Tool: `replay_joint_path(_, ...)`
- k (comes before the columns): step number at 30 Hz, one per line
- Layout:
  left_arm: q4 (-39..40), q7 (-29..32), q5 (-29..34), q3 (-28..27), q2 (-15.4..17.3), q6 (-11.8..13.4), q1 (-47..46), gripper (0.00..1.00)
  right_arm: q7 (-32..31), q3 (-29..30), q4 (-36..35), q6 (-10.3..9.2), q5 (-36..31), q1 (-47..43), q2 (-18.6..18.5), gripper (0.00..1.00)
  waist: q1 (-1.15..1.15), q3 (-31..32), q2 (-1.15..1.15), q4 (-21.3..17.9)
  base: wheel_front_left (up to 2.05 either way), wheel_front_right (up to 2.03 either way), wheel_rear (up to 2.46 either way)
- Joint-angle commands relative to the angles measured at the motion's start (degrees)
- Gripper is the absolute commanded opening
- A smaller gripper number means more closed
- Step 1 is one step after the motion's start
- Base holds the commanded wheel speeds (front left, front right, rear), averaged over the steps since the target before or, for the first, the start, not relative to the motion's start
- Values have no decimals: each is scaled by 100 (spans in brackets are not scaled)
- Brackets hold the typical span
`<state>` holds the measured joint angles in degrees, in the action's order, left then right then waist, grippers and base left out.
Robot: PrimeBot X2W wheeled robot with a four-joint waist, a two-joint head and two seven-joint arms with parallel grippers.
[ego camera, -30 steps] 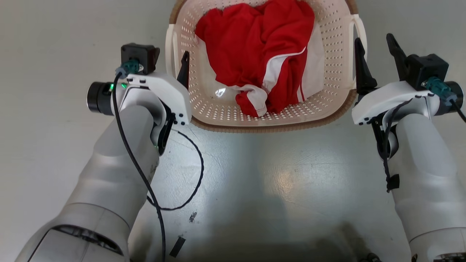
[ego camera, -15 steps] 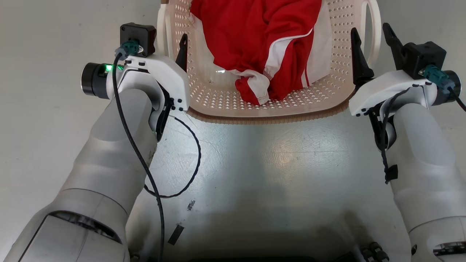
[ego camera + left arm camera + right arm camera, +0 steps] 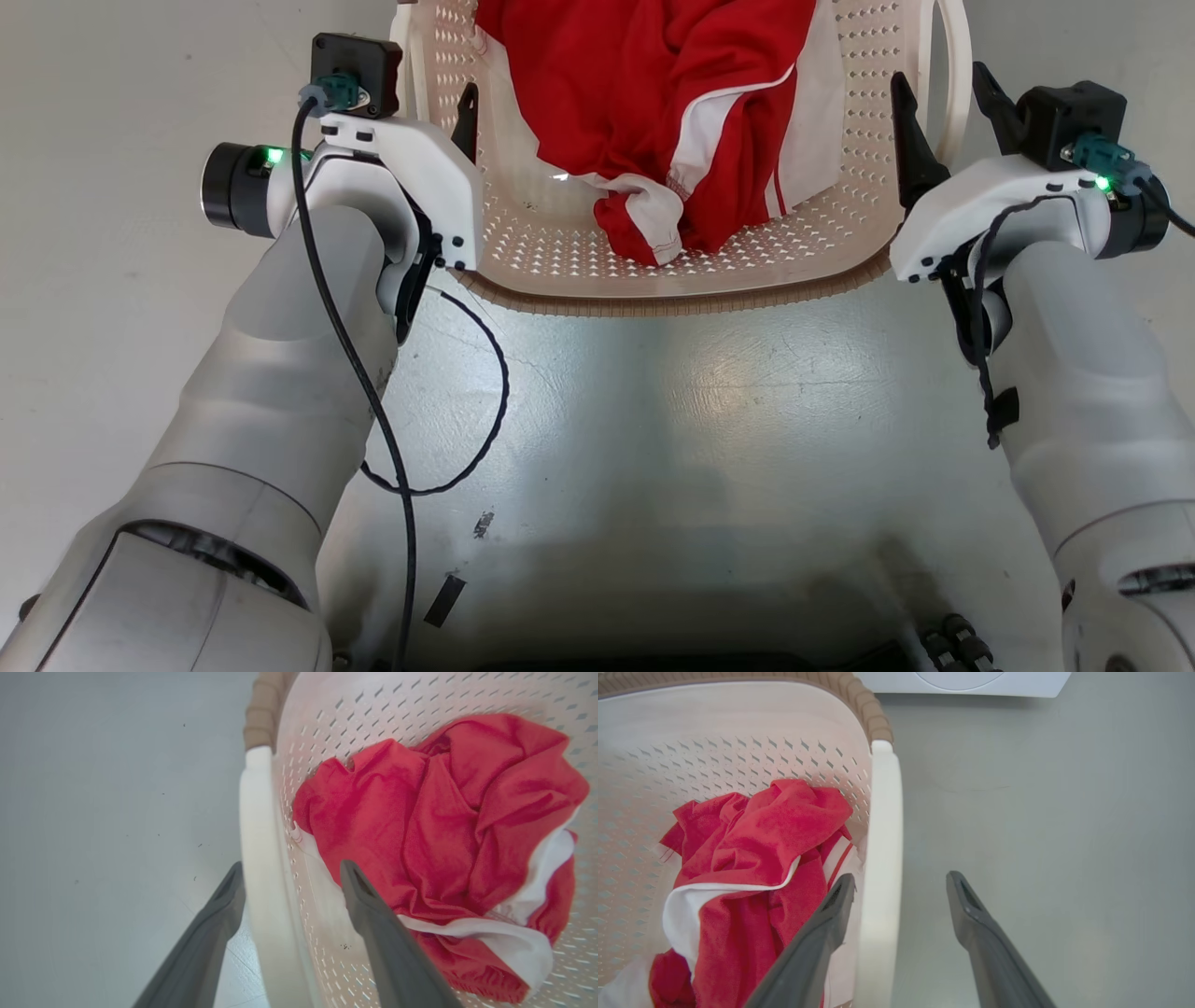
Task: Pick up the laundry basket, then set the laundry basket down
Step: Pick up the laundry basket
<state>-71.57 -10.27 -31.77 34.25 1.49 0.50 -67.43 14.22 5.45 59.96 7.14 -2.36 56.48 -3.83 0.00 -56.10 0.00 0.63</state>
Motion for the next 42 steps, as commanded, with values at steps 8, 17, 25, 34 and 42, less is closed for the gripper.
replay_joint_path(8, -41, 157, -127, 107, 139, 52, -59, 100, 46, -81, 755, 35, 6, 353, 95, 100, 0, 31, 0, -25, 0, 0, 0)
replay_joint_path(17, -89, 156, -211, 234, 139, 78, -113, 100, 59, -172, 1102, 35, 99, 547, 95, 100, 0, 57, 0, -15, 0, 0, 0)
replay_joint_path(25, -103, 160, -338, 357, 139, 97, -92, 100, 71, -330, 1217, 35, 258, 591, 95, 100, 0, 75, 0, 1, 0, 0, 0)
replay_joint_path(34, -109, 8, -312, 545, 139, 180, -110, 0, 75, -272, 1264, 35, 388, 605, 95, 0, 0, 60, 0, 1, 0, 0, 0)
replay_joint_path(42, -81, 61, -470, 666, 139, 192, 25, 0, 65, -393, 1347, 35, 472, 466, 95, 0, 0, 199, 0, 22, 0, 0, 0)
